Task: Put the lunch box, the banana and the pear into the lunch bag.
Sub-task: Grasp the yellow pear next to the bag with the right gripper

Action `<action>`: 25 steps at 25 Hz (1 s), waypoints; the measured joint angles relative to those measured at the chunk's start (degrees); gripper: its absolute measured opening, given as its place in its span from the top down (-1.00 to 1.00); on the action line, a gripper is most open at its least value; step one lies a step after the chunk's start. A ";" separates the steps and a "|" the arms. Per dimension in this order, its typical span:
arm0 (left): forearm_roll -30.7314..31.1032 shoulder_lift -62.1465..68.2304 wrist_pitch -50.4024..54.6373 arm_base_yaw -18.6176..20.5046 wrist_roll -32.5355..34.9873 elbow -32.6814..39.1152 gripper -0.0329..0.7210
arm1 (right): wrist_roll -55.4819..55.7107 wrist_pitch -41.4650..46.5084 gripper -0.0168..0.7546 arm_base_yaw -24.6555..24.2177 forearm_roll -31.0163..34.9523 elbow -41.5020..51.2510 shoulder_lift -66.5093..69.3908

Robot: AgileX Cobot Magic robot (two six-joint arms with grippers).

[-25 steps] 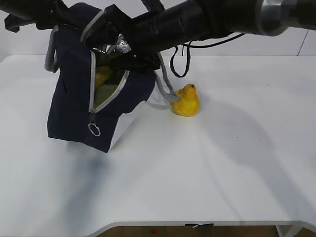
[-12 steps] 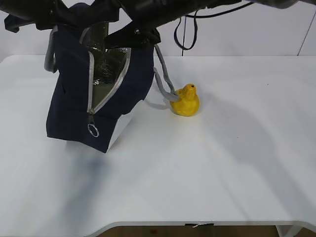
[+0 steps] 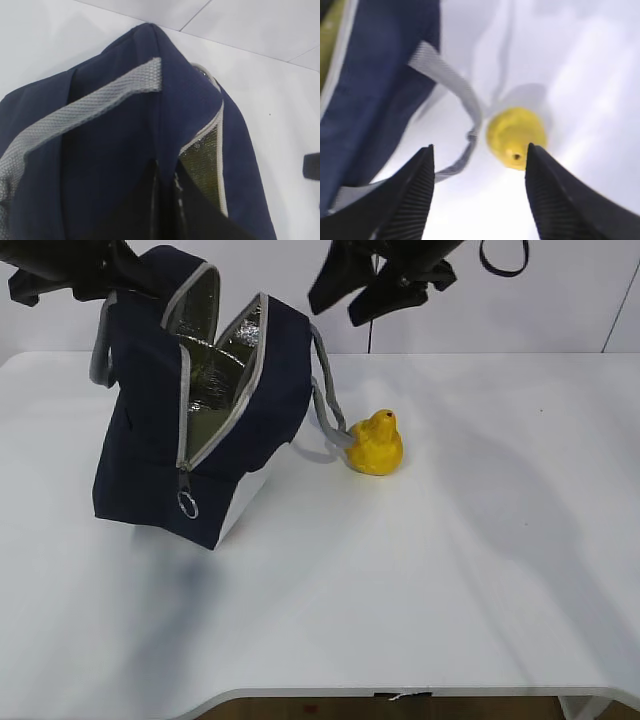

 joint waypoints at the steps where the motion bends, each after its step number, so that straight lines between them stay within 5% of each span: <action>1: 0.00 0.00 0.00 0.00 0.00 0.00 0.93 | 0.25 0.09 -0.26 -0.45 -3.43 -0.13 -0.14; 8: 0.00 0.00 0.00 0.00 0.00 0.00 0.93 | 3.29 0.60 -0.24 -0.68 -20.84 -0.26 -1.44; 18: 0.00 0.00 0.10 0.00 0.00 0.00 0.93 | 5.97 0.71 -0.24 -0.68 -22.87 0.59 -1.90; 25: 0.00 0.00 0.10 0.00 0.00 0.00 0.93 | 6.06 0.71 -0.23 -0.68 -23.24 9.25 -4.96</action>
